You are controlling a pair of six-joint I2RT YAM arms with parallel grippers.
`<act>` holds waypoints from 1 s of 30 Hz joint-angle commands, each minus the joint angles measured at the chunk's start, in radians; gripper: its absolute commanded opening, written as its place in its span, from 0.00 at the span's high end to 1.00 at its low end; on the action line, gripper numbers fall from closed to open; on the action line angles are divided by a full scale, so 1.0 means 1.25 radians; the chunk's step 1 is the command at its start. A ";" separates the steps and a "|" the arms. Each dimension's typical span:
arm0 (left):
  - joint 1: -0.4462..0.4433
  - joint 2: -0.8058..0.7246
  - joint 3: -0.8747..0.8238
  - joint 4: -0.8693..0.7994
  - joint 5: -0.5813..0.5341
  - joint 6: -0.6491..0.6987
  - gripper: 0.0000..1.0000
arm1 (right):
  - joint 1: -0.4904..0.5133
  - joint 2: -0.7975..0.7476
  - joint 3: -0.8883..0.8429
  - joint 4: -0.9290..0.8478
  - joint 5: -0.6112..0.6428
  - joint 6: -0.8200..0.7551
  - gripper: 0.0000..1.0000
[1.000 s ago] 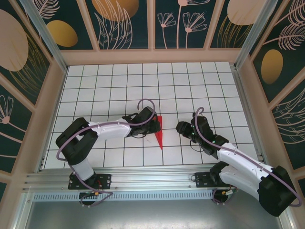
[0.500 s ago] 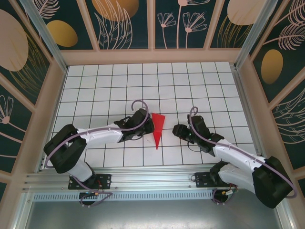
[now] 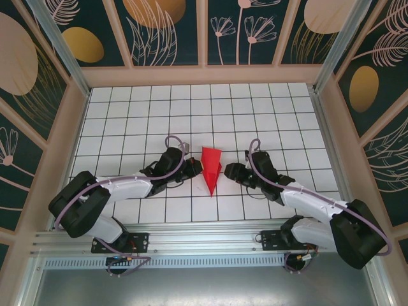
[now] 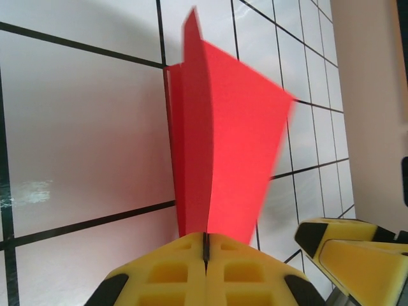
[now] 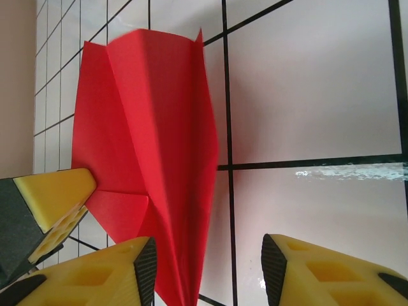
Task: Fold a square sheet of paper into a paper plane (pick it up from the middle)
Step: Move a paper plane to the center of the table.
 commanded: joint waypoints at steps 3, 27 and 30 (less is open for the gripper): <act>0.019 0.011 -0.056 0.086 0.038 -0.041 1.00 | 0.006 0.053 0.037 0.070 -0.036 0.012 0.48; 0.022 0.056 -0.081 0.128 0.051 -0.065 0.99 | 0.074 0.276 0.161 0.073 -0.048 -0.022 0.46; 0.022 0.058 -0.081 0.126 0.052 -0.065 0.99 | 0.082 0.292 0.166 0.086 -0.067 -0.020 0.46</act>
